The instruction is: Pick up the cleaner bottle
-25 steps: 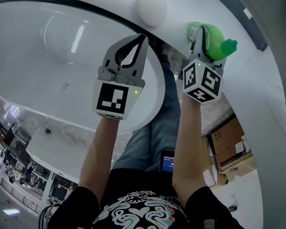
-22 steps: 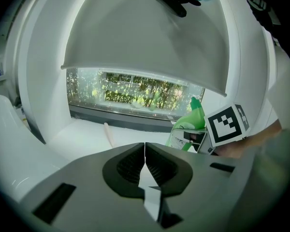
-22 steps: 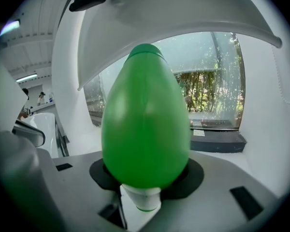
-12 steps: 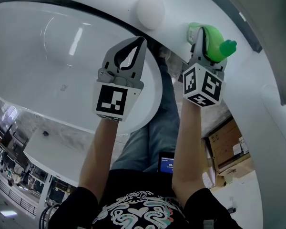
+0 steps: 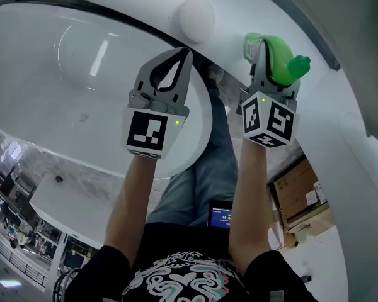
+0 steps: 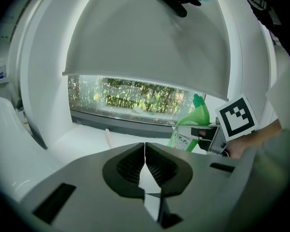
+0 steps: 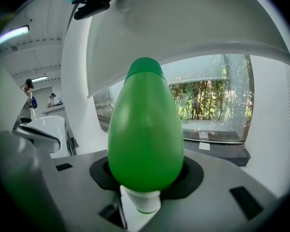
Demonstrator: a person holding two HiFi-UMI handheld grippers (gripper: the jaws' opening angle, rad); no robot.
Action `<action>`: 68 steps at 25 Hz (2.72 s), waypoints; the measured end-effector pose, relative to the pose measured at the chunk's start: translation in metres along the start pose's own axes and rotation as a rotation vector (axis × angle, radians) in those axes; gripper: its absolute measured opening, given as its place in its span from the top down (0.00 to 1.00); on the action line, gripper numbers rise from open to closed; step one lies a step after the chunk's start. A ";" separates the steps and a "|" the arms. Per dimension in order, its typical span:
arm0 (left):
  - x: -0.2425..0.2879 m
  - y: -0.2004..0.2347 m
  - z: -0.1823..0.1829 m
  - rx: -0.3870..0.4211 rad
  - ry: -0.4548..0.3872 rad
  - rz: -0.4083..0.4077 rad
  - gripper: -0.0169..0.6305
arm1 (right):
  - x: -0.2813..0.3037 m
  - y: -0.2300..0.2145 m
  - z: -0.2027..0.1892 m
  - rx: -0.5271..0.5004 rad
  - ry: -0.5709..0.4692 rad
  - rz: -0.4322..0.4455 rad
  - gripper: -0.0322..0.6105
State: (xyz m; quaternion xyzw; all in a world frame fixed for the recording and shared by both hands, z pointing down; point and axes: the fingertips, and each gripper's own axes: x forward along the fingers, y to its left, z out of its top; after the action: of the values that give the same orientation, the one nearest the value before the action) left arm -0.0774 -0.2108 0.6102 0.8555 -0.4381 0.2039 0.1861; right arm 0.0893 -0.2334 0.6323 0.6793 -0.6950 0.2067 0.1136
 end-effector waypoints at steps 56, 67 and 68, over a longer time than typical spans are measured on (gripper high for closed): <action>-0.210 -0.034 0.218 0.122 -0.275 0.127 0.95 | -0.229 0.066 0.246 -0.021 -0.211 0.265 0.63; -0.314 -0.084 0.240 0.119 -0.322 0.126 0.95 | -0.342 0.071 0.249 0.050 -0.194 0.284 0.63; -0.322 -0.088 0.240 0.123 -0.324 0.124 0.95 | -0.351 0.072 0.249 0.051 -0.194 0.285 0.63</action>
State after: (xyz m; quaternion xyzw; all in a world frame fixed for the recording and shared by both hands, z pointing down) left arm -0.1316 -0.0648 0.2294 0.8583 -0.5008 0.1011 0.0476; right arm 0.0664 -0.0292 0.2473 0.5933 -0.7865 0.1717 -0.0020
